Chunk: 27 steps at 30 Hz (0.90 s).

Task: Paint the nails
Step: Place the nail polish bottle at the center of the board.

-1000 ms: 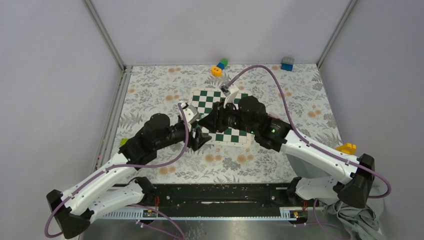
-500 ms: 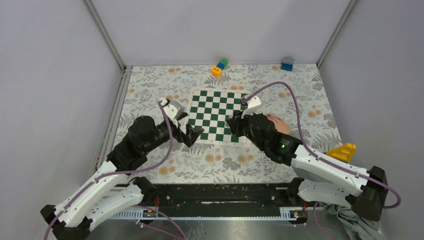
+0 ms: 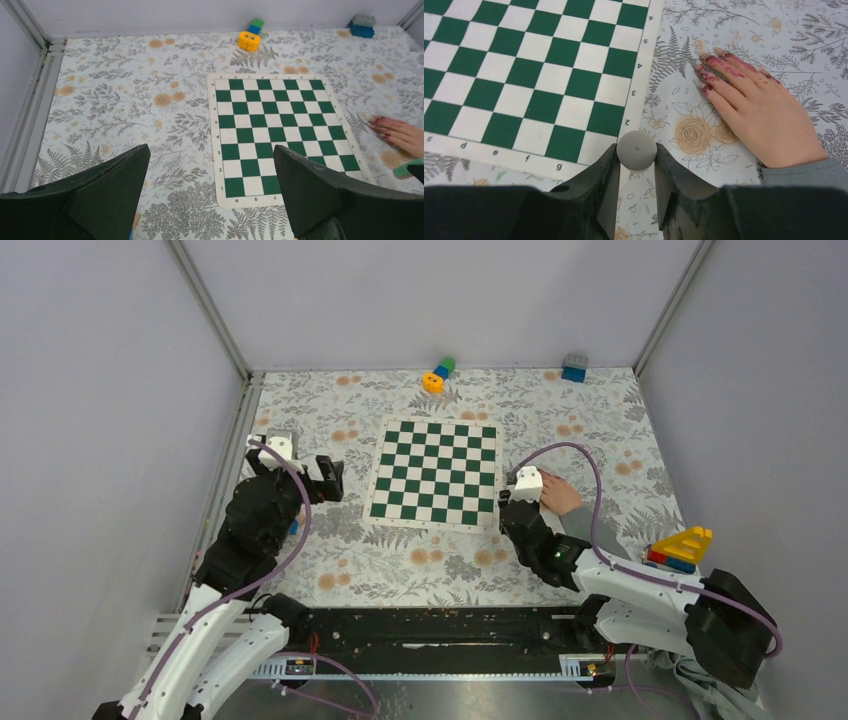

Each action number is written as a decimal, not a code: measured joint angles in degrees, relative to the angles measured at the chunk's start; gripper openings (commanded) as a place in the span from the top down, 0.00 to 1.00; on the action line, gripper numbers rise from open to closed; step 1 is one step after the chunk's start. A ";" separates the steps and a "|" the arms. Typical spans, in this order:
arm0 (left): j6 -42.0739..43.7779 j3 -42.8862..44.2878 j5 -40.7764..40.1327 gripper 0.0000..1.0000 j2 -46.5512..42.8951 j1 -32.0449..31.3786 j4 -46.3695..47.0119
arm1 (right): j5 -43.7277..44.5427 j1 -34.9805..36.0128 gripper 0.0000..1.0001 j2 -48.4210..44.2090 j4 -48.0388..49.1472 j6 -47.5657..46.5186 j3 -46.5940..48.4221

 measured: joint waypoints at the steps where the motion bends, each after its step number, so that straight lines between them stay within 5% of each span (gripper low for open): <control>1: -0.02 -0.02 -0.28 0.01 0.44 0.00 -0.26 | 1.51 0.00 1.00 0.81 2.43 -0.07 -0.90; 14: -0.04 -0.33 -1.31 0.01 1.33 0.00 -1.38 | 12.02 0.00 1.00 13.94 24.04 -1.55 -6.27; 27: -0.44 -0.39 -2.80 0.01 2.54 0.00 -1.81 | 12.07 0.00 0.97 20.90 29.99 0.92 -7.17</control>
